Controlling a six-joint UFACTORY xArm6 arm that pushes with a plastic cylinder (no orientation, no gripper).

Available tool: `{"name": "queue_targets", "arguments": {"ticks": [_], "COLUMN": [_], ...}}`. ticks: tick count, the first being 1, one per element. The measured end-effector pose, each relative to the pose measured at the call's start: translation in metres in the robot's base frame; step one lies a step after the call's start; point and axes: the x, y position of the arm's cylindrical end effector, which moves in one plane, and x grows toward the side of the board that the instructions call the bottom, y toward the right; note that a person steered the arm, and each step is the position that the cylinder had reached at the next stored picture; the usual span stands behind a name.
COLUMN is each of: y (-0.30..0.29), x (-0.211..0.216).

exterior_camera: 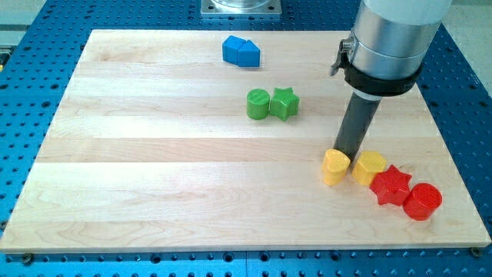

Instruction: Separate the green blocks from each other

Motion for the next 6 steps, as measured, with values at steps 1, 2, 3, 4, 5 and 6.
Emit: {"name": "queue_targets", "arguments": {"ticks": [1, 2, 3, 4, 5, 6], "y": [-0.033, -0.046, -0.017, -0.046, -0.071, -0.075], "x": [-0.023, -0.008, -0.007, -0.035, -0.054, -0.070]}}
